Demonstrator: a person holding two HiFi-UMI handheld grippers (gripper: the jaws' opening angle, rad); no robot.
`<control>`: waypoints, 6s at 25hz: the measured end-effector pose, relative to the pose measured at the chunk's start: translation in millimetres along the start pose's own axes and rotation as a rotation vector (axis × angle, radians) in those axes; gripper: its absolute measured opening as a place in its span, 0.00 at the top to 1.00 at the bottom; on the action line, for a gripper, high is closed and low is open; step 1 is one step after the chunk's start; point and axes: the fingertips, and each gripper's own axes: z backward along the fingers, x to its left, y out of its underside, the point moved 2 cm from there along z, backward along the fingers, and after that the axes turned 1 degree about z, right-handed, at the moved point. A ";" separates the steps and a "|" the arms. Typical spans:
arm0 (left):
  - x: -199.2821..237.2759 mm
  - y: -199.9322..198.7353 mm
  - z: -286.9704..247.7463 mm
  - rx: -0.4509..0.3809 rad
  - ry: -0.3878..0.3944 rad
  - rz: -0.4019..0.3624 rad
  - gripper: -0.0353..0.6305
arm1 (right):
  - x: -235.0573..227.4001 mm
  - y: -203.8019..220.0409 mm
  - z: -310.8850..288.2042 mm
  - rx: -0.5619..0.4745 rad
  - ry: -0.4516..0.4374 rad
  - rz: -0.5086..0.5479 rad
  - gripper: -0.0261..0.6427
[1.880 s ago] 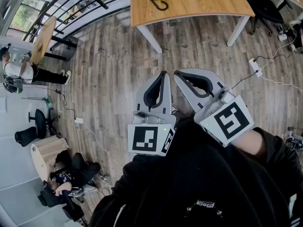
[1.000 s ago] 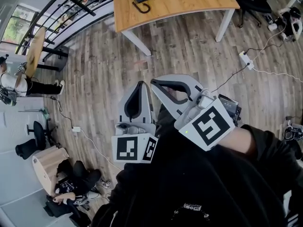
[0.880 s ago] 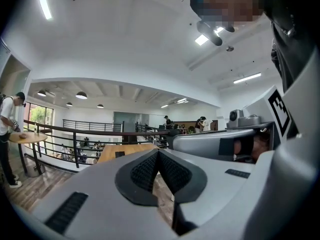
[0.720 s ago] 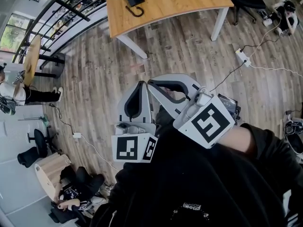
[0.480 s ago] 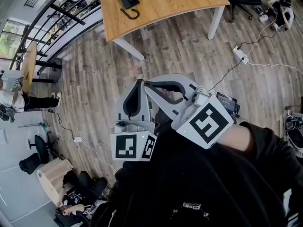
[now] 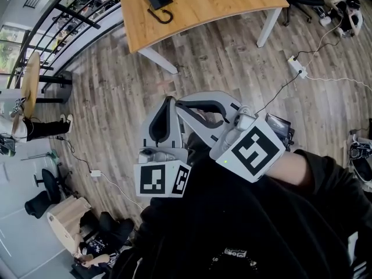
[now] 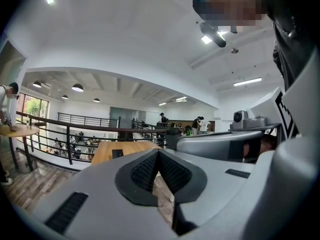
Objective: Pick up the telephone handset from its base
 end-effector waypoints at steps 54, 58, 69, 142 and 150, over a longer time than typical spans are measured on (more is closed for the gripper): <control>240.0 -28.9 -125.8 -0.016 0.165 0.073 0.94 | -79.9 -28.3 -253.4 0.097 0.143 0.075 0.94; 259.3 -34.5 -134.7 -0.017 0.107 0.079 0.94 | -88.5 -29.1 -271.4 0.108 0.095 0.067 0.94; 289.2 -43.2 -170.5 0.013 -0.023 0.041 0.94 | -122.0 -45.2 -313.8 0.064 -0.081 0.069 0.94; 326.8 -81.7 -466.7 0.078 0.325 0.075 0.94 | -385.9 -80.4 -386.9 0.061 0.199 0.042 0.94; 345.0 -60.9 -467.0 0.116 0.409 0.126 0.94 | -378.9 -66.4 -412.1 0.124 0.247 0.022 0.94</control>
